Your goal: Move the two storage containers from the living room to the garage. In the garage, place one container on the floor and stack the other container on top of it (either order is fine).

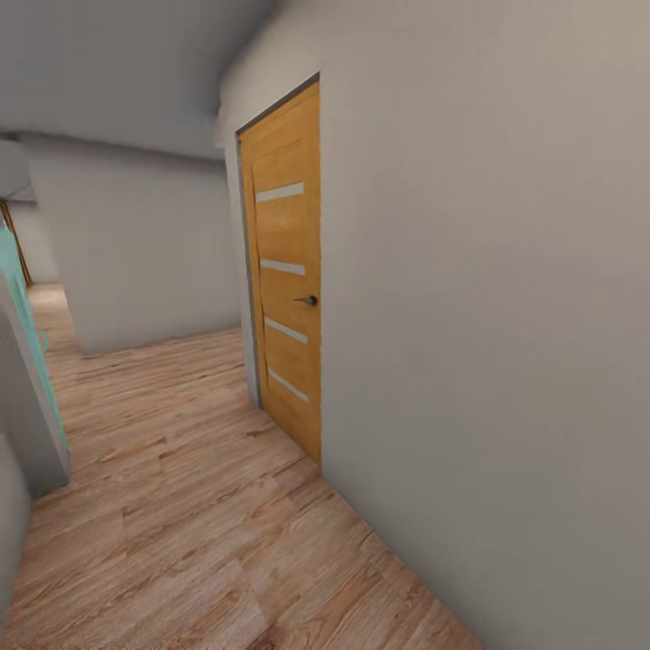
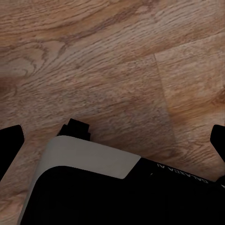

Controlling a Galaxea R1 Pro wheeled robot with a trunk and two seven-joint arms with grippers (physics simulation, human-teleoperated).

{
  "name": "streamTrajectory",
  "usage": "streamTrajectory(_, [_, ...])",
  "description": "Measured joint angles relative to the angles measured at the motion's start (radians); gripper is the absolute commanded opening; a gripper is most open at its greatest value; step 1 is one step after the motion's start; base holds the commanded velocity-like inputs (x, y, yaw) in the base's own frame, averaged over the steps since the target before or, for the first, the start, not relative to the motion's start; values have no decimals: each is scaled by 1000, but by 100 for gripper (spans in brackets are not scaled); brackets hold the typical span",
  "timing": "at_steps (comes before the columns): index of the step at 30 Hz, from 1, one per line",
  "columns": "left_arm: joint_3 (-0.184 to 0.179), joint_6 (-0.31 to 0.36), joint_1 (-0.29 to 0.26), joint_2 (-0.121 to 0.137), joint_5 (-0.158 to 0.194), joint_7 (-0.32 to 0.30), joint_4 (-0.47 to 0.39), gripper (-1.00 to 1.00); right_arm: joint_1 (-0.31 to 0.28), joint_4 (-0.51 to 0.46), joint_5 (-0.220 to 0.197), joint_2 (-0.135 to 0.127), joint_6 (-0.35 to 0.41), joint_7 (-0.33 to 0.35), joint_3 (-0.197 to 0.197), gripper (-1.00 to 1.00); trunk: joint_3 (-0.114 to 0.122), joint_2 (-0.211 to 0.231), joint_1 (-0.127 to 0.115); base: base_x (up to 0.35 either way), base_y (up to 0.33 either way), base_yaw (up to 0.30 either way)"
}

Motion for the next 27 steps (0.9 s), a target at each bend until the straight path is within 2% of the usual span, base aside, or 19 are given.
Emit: streamTrajectory(27, [0, 0, 0, 0, -1, 0, 0, 100, 0, 0, 1, -8, -9, 5, -2, 100, 0, 0, 0, 0, 0, 294])
